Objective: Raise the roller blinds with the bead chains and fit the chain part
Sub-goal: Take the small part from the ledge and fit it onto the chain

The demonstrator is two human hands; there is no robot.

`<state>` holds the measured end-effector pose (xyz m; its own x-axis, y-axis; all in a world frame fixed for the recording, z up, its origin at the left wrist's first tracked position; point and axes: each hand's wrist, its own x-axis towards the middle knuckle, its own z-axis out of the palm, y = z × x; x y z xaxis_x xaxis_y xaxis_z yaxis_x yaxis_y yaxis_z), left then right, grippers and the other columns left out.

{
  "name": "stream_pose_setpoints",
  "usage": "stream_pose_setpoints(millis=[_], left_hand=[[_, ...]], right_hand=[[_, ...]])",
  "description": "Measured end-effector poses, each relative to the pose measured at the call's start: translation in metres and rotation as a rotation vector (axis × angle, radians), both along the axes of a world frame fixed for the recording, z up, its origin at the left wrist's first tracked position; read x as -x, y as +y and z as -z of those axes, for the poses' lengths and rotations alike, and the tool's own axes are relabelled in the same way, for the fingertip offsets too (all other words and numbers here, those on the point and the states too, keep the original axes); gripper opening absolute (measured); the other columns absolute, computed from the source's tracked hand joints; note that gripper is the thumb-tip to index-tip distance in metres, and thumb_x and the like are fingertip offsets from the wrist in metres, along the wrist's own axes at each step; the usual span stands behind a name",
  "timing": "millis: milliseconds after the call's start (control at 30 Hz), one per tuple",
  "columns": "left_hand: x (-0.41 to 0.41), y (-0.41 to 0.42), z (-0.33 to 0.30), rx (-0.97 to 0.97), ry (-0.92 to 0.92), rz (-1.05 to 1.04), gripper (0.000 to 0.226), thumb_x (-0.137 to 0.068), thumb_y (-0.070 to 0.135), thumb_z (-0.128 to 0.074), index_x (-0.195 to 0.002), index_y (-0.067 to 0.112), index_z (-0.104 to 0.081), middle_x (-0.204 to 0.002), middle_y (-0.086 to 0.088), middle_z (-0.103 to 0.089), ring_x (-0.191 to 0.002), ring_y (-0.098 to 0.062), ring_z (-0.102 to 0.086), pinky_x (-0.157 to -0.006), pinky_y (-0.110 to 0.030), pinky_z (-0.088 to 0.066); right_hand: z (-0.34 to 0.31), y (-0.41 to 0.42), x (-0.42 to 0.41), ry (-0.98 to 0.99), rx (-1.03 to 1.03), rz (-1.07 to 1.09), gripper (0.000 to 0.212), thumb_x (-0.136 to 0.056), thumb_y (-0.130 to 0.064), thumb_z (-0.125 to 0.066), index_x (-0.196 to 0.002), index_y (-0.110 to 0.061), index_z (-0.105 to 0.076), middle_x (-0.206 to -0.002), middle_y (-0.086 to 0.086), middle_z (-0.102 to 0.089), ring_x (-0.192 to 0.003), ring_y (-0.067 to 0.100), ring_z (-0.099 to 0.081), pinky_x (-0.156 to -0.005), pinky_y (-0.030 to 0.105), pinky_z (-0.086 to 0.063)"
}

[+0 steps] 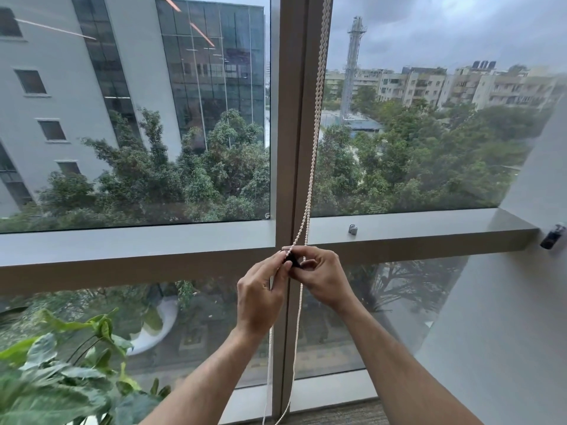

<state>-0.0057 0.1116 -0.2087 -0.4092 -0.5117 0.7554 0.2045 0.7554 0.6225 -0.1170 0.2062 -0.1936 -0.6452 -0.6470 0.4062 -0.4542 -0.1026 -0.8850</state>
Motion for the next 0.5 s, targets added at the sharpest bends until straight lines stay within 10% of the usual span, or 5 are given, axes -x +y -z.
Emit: stream_pose_setpoints(millis=[267,500], left_hand=[[-0.007,0.004,0.0,-0.038,-0.001,-0.047,0.03,-0.09,0.004,-0.066,-0.121,0.005,-0.067,-0.117,0.007,-0.064,-0.112,0.019,-0.054,-0.095,-0.007,-0.044],[-0.014,0.001,-0.001,-0.033,-0.087,-0.023,0.04,-0.091,0.014,-0.065,-0.128,0.0,-0.06,-0.119,0.005,-0.059,-0.116,0.007,-0.051,-0.097,-0.001,-0.036]], right_hand=[[0.002,-0.006,-0.013,-0.034,0.094,-0.026,0.033,-0.079,-0.013,-0.082,-0.108,-0.028,-0.078,-0.095,0.007,-0.079,-0.083,0.014,-0.069,-0.076,0.033,-0.057],[0.001,-0.009,-0.024,0.111,0.074,0.1,0.024,-0.079,-0.012,-0.082,-0.099,-0.019,-0.07,-0.088,-0.003,-0.076,-0.08,0.013,-0.072,-0.069,0.023,-0.055]])
